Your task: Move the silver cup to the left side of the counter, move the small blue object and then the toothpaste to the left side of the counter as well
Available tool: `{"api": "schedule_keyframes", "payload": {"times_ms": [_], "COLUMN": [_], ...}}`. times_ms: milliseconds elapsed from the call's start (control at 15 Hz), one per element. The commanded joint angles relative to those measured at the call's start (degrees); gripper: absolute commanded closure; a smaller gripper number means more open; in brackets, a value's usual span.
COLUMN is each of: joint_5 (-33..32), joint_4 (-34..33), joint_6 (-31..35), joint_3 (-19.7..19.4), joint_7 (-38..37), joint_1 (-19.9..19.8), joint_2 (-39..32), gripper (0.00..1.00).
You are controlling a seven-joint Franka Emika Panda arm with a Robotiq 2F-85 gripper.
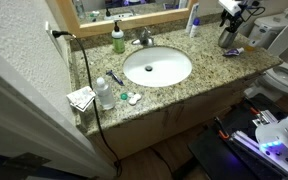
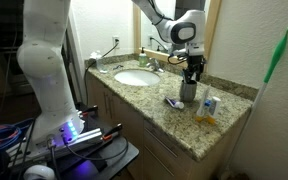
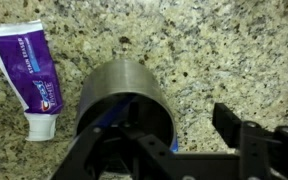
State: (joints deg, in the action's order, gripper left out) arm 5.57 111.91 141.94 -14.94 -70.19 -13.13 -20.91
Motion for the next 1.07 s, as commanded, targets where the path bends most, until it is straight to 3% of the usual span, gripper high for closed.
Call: {"api": "schedule_keyframes", "payload": {"times_ms": [0, 267, 467, 800, 1000], "joint_5": [1.19, 0.84, 0.69, -0.35, 0.02], "joint_4": [-0.10, -0.08, -0.71, -3.91, -5.65], "joint_6": [0.85, -0.29, -3.89, -9.93, -17.49], "joint_3": [-0.95, -1.28, -1.10, -0.84, 0.90], "joint_7": [0.32, 0.40, 0.88, 1.17, 5.69], "joint_1": [0.30, 0.46, 0.54, 1.39, 2.30], "joint_2": [-0.77, -0.81, -0.18, 2.21, 8.42], "gripper": [0.54, 0.83, 1.00, 0.99, 0.98]}}
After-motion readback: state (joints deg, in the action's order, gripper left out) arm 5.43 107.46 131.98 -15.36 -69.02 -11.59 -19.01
